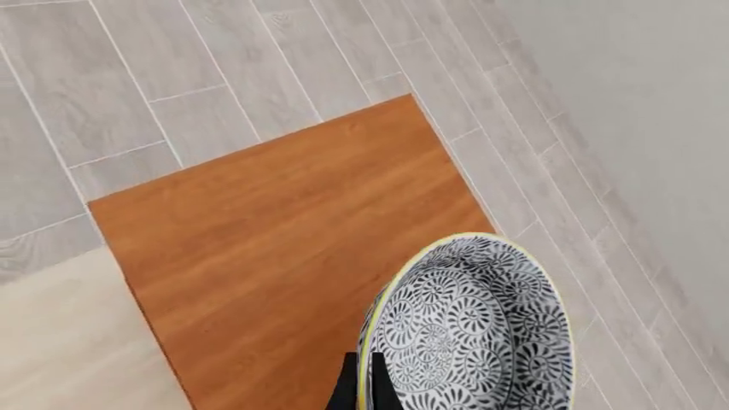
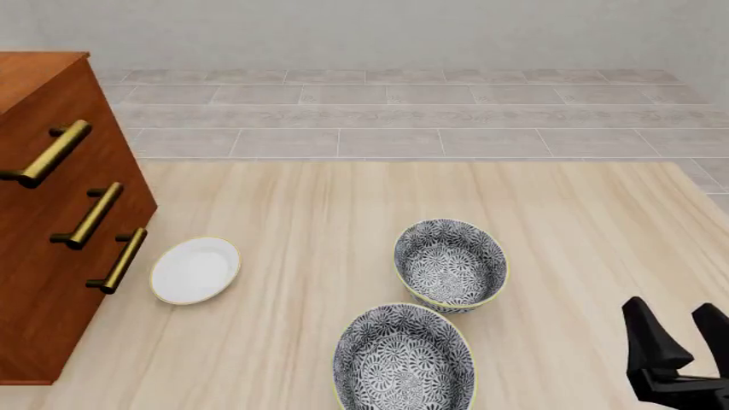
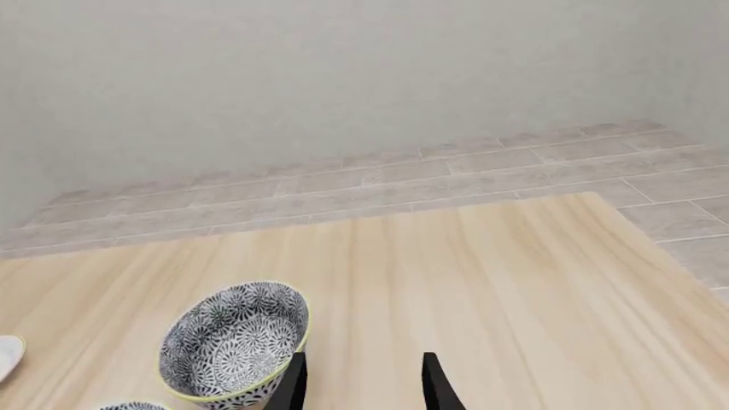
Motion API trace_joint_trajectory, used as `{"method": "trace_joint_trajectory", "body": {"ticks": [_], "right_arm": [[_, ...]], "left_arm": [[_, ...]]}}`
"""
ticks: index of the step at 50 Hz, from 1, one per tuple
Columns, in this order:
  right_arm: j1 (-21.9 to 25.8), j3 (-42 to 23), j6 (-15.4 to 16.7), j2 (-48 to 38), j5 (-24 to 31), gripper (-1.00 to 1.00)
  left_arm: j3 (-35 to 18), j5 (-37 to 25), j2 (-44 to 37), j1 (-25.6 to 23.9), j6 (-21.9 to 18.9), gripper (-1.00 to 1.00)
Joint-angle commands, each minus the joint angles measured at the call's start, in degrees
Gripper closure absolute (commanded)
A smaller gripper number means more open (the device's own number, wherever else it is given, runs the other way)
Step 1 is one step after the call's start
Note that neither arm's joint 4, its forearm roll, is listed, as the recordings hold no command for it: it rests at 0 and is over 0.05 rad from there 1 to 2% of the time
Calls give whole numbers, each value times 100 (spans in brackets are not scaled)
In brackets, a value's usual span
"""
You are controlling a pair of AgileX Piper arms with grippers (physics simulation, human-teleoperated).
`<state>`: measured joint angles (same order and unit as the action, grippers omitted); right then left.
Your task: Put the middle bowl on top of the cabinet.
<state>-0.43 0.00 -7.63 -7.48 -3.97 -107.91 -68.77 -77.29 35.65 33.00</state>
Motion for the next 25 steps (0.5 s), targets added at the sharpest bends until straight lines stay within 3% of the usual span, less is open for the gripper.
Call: {"method": "trace_joint_trajectory", "body": {"ticks": [1,16,25], "right_arm": [[1,0,11,0,0,-100],[13,0,15,-78,-52,-100],[23,0,24,-106,-72,-100]], "left_arm": [[289,196,-29,71,-71,100],[850,580,101,-71,188,100],[806,623,136,35,241,100]]}}
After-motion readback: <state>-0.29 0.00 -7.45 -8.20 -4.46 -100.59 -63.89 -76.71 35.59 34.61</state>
